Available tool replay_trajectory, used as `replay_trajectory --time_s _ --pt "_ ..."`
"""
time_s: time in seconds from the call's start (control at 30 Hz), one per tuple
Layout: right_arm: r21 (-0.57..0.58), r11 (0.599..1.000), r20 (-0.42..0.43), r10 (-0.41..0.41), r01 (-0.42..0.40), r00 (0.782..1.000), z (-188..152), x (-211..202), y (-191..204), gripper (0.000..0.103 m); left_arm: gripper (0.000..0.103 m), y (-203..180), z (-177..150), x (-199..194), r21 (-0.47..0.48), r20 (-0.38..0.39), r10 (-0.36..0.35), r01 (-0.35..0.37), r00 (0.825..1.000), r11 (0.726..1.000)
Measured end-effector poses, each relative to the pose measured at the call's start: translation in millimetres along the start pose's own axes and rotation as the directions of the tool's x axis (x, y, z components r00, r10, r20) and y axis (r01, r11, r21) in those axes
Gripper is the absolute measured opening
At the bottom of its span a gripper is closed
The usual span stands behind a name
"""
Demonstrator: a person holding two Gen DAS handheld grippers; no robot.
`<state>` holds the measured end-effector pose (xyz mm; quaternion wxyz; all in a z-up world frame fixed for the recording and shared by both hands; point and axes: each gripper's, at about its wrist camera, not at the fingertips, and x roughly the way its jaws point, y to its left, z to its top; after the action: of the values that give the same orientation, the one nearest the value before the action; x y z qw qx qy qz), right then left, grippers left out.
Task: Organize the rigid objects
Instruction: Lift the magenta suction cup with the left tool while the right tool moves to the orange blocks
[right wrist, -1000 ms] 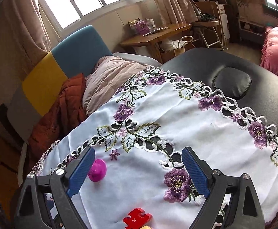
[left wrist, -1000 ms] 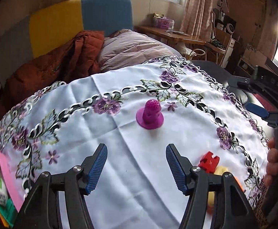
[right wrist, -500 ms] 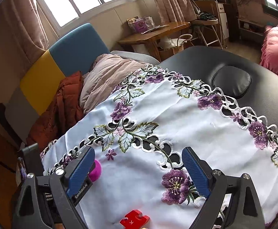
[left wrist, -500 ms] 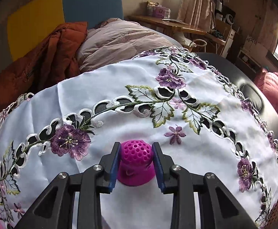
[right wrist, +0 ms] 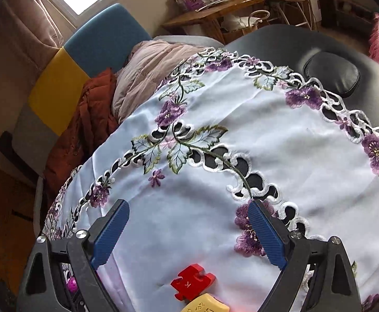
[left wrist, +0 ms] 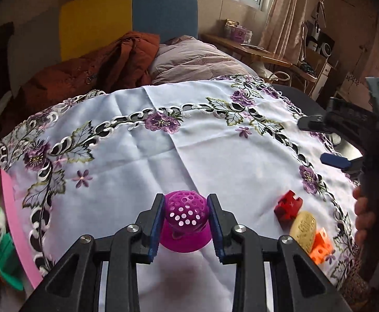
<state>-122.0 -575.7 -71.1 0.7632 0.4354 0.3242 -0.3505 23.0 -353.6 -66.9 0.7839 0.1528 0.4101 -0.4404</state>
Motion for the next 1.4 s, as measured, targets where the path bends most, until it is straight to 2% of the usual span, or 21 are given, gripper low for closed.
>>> replay_trajectory --time_s 0.13,0.3,0.5,0.67,0.77,0.83,0.9,0.97,1.03,1.17,1.27,1.4 --pt "-0.033 0.998 -0.074 0.043 -0.045 0.996 -9.3 2.4 6.9 0.093 0.032 0.8 -23.4 -32.3 -0.001 0.019 -0.01 0.01 1.0 1.0" --pt "-0.085 0.994 -0.144 0.052 -0.065 0.988 -25.3 -20.0 11.7 0.093 0.032 8.7 -46.4 -70.7 -0.007 0.063 -0.028 0.028 0.998 1.0" --pt "-0.139 0.99 -0.254 -0.008 -0.028 0.967 -55.8 -38.3 9.6 0.095 0.032 23.0 -64.2 -99.0 -0.05 0.103 -0.052 0.058 0.993 0.997" --pt "-0.174 0.982 -0.281 -0.125 0.078 0.952 -77.7 -36.5 6.0 0.098 0.032 35.1 -76.7 -116.2 -0.084 0.127 -0.056 0.067 0.99 0.994" --pt "-0.203 0.972 -0.32 -0.179 0.117 0.931 -88.5 -21.8 4.4 0.099 0.032 41.7 -82.6 -124.5 -0.103 0.138 -0.055 0.07 0.989 0.992" --pt "-0.234 0.964 -0.365 -0.207 0.125 0.908 -96.5 -9.9 8.1 0.099 0.032 45.3 -85.8 -128.7 -0.112 0.144 -0.053 0.069 0.988 0.991" --pt "-0.264 0.963 -0.389 -0.152 0.048 0.909 -103.2 -6.7 21.0 0.1 0.032 48.9 -88.5 -131.2 -0.118 0.145 -0.049 0.067 0.988 0.991" --pt "-0.328 0.945 -0.391 -0.135 0.0 0.911 -112.0 -1.0 39.6 0.1 0.032 52.1 -91.1 -130.8 -0.134 0.144 -0.046 0.065 0.989 0.989" --pt "-0.324 0.943 -0.392 -0.067 -0.07 0.917 -118.0 6.8 55.5 0.099 0.032 54.0 -93.1 -130.0 -0.145 0.138 -0.043 0.064 0.989 0.987" --pt "-0.307 0.939 -0.409 0.017 -0.155 0.912 -124.7 20.7 83.0 0.098 0.032 56.5 -97.3 -136.1 -0.142 0.145 -0.027 0.047 0.989 0.989" --pt "-0.31 0.931 -0.417 0.05 -0.194 0.907 -123.6 16.9 92.5 0.098 0.032 63.6 -100.4 -142.9 -0.153 0.155 -0.007 0.031 0.988 0.988" --pt "-0.368 0.911 -0.398 0.026 -0.185 0.917 -115.0 -0.9 90.7 0.098 0.032 77.4 -103.8 -144.2 -0.193 0.155 0.003 0.027 0.988 0.981"
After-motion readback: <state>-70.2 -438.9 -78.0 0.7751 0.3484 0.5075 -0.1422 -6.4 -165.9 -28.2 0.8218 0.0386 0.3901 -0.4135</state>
